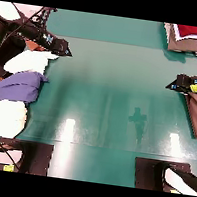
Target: Fold the shirts.
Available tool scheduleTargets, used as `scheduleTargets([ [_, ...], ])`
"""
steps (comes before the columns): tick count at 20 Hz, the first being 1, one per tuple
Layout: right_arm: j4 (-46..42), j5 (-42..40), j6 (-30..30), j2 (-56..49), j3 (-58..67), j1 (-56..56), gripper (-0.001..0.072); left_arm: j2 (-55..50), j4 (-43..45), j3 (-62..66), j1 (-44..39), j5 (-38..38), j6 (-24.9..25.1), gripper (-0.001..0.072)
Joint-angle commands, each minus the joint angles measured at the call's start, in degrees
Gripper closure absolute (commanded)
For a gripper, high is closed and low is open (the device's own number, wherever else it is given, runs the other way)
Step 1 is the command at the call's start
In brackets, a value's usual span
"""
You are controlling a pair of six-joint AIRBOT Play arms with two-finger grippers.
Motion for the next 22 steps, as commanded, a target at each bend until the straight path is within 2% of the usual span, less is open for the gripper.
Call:
scheduleTargets([
  [1, 0.0, 0.0, 0.02, 0.04, 0.04, -0.02, 0.0692, -0.04, -1.36, 0.04, 0.02, 1.16, -0.02, 0.0681],
  [3, 0.0, 0.0, 0.02, 0.04, 0.04, -0.02, 0.0692, -0.04, -0.26, 0.04, 0.02, 4.44, 0.39, 0.068],
  [4, 0.02, 0.0, 0.02, 0.04, 0.04, -0.04, 0.0692, -0.04, 2.49, 0.04, 0.02, 6.88, 0.61, 0.053],
  [5, 0.02, 0.02, 0.02, 0.04, 0.04, -0.02, 0.0692, -0.11, 6.23, 0.04, 0.02, 9.53, 0.37, 0.0183],
  [6, 0.02, 0.02, 0.04, 0.04, 0.04, -0.02, 0.0692, -0.17, 10.84, 0.04, 0.04, 13.29, -0.5, 0.003],
  [9, 0.04, 0.15, 0.04, 0.04, 0.04, 0.02, 0.0692, -0.96, 26.21, 0.07, 1.77, 26.97, -6.69, 0.0032],
  [10, 0.07, 0.11, 0.04, 0.04, 0.04, 0.04, 0.0692, -1.9, 28.63, 0.11, 3.39, 30.4, -9.07, 0.0032],
  [12, 0.04, -0.09, 0.04, 0.04, 0.04, 0.04, 0.0692, -4.79, 28.59, 0.11, 6.97, 33.79, -11.98, 0.0032],
  [15, 0.02, -0.09, 0.04, 0.04, 0.04, 0.04, 0.0692, -11.23, 28.46, 0.11, 11.08, 35.82, -13.64, 0.0032],
  [18, 0.02, -0.09, 0.04, 0.02, 0.04, 0.02, 0.0692, -17.49, 28.35, 0.13, 12.79, 37.03, -13.81, 0.0032],
  [22, 0.04, 0.04, 0.04, 0.02, 0.02, 0.09, 0.0692, -22.45, 27.43, 0.33, 12.79, 43.12, -15.26, 0.0033],
])
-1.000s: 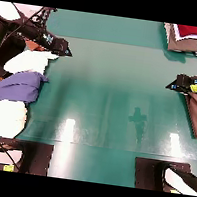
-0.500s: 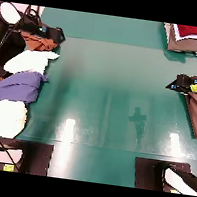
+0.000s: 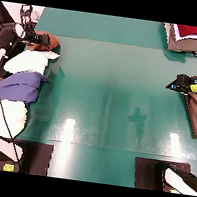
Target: Fold the shirts.
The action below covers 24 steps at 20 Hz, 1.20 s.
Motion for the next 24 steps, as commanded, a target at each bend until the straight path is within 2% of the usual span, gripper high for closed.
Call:
scheduleTargets([
  [1, 0.02, 0.24, 0.04, 0.02, 0.02, 0.07, 0.0693, -4.37, -0.72, 0.17, 0.63, 6.16, -1.22, 0.0033],
  [2, 0.04, 0.22, 0.04, 0.02, 0.02, 0.07, 0.0693, -4.72, -0.83, 0.17, 0.63, 7.17, -1.18, 0.0054],
  [4, 0.02, 0.2, 0.04, 0.02, 0.02, 0.07, 0.0692, -5.07, -0.83, 0.17, 0.63, 9.6, -1.16, 0.0222],
  [6, 0.04, 0.24, 0.04, 0.02, 0.02, 0.07, 0.0693, -5.05, -1.29, 0.2, 0.63, 11.89, -1.2, 0.0248],
  [7, 0.02, 0.22, 0.04, 0.02, 0.02, 0.07, 0.0692, -5.01, -2.75, 0.46, 0.63, 11.56, -1.16, 0.0547],
  [8, 0.02, 0.2, 0.04, 0.02, 0.02, 0.07, 0.0692, -5.01, -3.52, 1.4, 0.63, 9.88, -1.01, 0.0675],
  [13, 0.04, -0.44, 0.07, 0.02, 0.83, 0.07, 0.0693, -2.12, -5.14, 16.72, -0.04, -6.71, -0.79, 0.0683],
  [16, 0.04, -2.12, 0.04, 0.02, 6.29, 0.07, 0.0693, 6.29, -5.11, 24.3, -2.71, -10.78, 4.17, 0.0683],
  [19, 0.0, -4.7, 0.02, 0.02, 13.68, 0.04, 0.0693, 17.51, -5.03, 25.0, -7.02, -14.67, 7.74, 0.0683],
  [24, 0.0, -5.49, 0.02, 0.02, 23.87, 0.04, 0.0693, 28.87, -5.03, 24.59, -18.6, -31.8, 8.46, 0.0683],
])
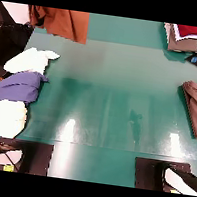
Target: Fold the shirts.
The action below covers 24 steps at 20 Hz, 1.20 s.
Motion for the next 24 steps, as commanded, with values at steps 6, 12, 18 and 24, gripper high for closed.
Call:
scheduleTargets([
  [6, 0.0, 2.12, -0.02, 0.04, 11.61, 0.04, 0.0692, 5.99, -0.04, -20.15, -25.09, -16.02, -1.73, 0.0683],
  [12, -0.04, 7.26, -0.02, 0.02, 12.04, 0.04, 0.0693, 5.92, -0.35, -44.15, -32.3, -1.01, -6.8, 0.0183],
  [18, -0.07, 7.74, -0.02, 0.02, 12.04, 0.04, 0.0693, 7.45, -0.2, -44.3, -21.99, -2.86, -7.89, 0.0084],
  [24, -0.04, 7.89, 0.0, -0.15, 12.02, 0.04, 0.0693, 0.37, -15.13, -51.54, -10.51, 3.69, 0.63, 0.0084],
])
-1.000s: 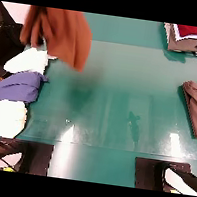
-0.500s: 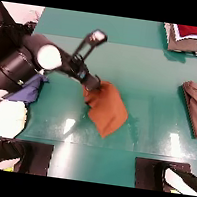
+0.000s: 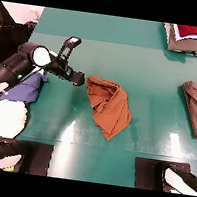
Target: Fold the shirts.
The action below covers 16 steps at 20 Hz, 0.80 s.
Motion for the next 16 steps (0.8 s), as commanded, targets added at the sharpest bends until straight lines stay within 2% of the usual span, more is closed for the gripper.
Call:
scheduleTargets([
  [1, 0.07, 0.31, 0.02, -0.09, 0.04, 0.07, 0.0693, -6.32, -11.89, -2.51, 5.81, 4.61, 9.86, 0.0084],
  [5, 0.02, 0.59, 0.02, -0.09, -0.04, 0.07, 0.0693, -15.04, -23.21, -2.49, 6.1, 10.69, 21.84, 0.0085],
  [7, 0.02, 0.61, 0.02, -0.13, -0.04, 0.07, 0.0692, -17.62, -25.66, -2.16, 6.1, 13.55, 22.99, 0.0085],
  [12, 0.02, 0.96, 0.07, -0.46, -0.07, 0.07, 0.0693, -21.9, -28.3, 3.41, 6.1, 15.17, 25.4, 0.0088],
  [13, 0.02, 1.14, 0.07, -0.46, -0.07, 0.07, 0.0693, -22.38, -28.33, 3.93, 6.1, 15.69, 25.4, 0.0176],
  [14, 0.02, 1.2, 0.07, -0.48, -0.07, 0.07, 0.0692, -22.53, -28.37, 4.15, 6.1, 15.96, 25.4, 0.0311],
  [16, 0.02, 1.62, 0.09, -0.48, -0.07, 0.07, 0.0693, -22.53, -28.59, 4.15, 6.1, 17.51, 25.38, 0.0503],
])
